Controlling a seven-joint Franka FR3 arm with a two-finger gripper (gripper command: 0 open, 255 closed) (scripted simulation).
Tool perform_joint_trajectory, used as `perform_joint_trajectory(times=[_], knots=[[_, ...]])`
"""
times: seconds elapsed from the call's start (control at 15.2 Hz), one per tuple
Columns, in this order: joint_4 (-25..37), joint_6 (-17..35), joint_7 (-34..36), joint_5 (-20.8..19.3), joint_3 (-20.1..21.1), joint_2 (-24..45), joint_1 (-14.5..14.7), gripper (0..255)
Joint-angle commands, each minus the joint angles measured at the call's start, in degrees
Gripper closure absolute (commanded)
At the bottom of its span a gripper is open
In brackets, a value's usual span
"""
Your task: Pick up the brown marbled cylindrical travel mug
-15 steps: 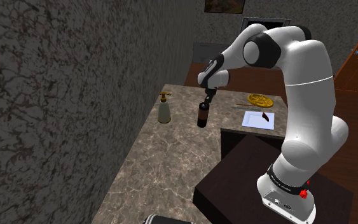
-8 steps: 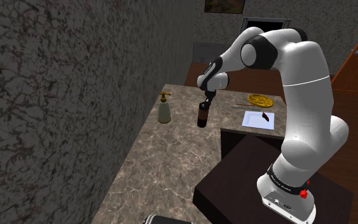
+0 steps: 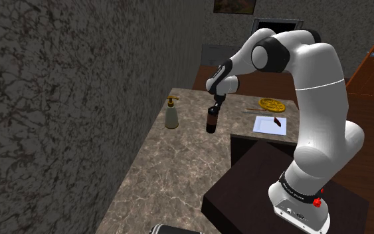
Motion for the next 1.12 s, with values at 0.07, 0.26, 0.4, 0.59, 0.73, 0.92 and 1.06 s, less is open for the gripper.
perform_joint_trajectory(times=[0.07, 0.26, 0.4, 0.59, 0.73, 0.92, 1.06], knots=[[-0.33, -0.96, 0.29, -0.41, -0.38, -1.21, 0.28, 255], [-0.6, -2.5, 0.74, -1.05, -0.92, -3.04, 0.68, 255], [-0.73, -3.55, 1.05, -1.49, -1.27, -4.23, 0.94, 255], [-0.82, -5.17, 1.52, -2.16, -1.78, -5.98, 1.3, 255], [-0.82, -6.27, 1.83, -2.61, -2.09, -7.11, 1.53, 255], [-0.72, -7.97, 2.3, -3.29, -2.54, -8.75, 1.85, 255], [-0.72, -8.05, 2.33, -3.33, -2.56, -8.84, 1.86, 255]])
